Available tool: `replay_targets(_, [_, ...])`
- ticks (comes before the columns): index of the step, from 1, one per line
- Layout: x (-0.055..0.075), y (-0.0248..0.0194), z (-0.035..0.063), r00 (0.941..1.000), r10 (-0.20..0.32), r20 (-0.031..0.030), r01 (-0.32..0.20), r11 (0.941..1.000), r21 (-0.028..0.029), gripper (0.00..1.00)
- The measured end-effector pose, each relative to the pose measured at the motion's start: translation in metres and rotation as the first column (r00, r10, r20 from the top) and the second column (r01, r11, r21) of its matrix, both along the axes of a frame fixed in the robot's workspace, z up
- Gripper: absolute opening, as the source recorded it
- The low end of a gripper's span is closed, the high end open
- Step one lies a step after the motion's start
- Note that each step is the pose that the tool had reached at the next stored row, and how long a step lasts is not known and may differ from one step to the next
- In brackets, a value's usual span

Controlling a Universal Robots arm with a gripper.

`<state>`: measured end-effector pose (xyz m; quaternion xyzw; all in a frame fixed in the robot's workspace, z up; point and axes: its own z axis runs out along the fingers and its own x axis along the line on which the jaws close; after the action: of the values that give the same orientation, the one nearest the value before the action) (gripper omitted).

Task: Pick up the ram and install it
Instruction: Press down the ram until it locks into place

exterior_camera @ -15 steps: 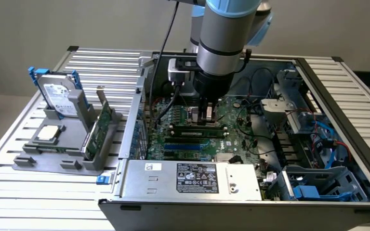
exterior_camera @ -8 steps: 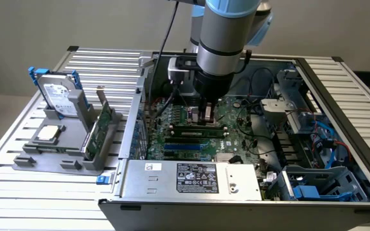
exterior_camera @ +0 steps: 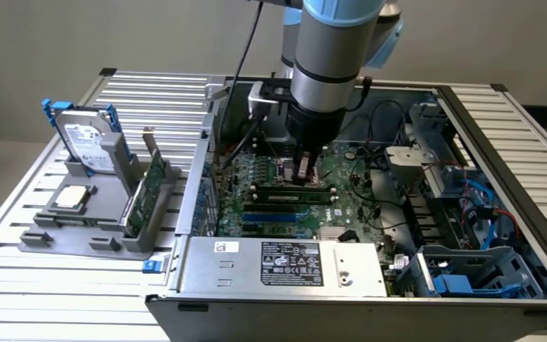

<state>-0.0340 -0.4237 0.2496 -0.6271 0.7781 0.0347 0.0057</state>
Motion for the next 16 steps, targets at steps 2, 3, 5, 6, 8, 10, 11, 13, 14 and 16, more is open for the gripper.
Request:
replay_targets(2, [0.0, 0.0, -0.0002, 0.9995, -0.03, 0.0003, 0.03, 0.9995, 0.0, 0.11])
replay_targets(3, [0.0, 0.0, -0.0005, 0.999, -0.045, 0.0007, 0.045, 0.999, 0.0001, 0.11])
replay_targets(5, [0.0, -0.0001, -0.0012, 0.9973, -0.073, 0.0016, 0.073, 0.9973, 0.0, 0.11])
replay_targets(6, [0.0, -0.0001, -0.0016, 0.9962, -0.087, 0.002, 0.087, 0.9962, -0.0001, 0.11])
replay_targets(8, [0.0, 0.0, -0.0026, 0.9934, -0.114, 0.0028, 0.114, 0.9934, 0.0001, 0.11])
replay_targets(10, [0.0, 0.0, -0.0037, 0.9898, -0.142, 0.0033, 0.142, 0.9898, 0.0002, 0.11])
replay_targets(11, [0.0, 0.0, -0.0043, 0.9876, -0.157, 0.0034, 0.157, 0.9876, 0.0002, 0.11])
replay_targets(13, [0.0, 0.0, -0.0059, 0.9824, -0.187, 0.0038, 0.187, 0.9824, 0.0003, 0.11])
replay_targets(14, [0.0, 0.0, -0.0067, 0.9795, -0.202, 0.004, 0.202, 0.9795, 0.0003, 0.11])
replay_targets(16, [0.0, 0.0, -0.0081, 0.9729, -0.231, 0.0043, 0.231, 0.9729, 0.0004, 0.11])
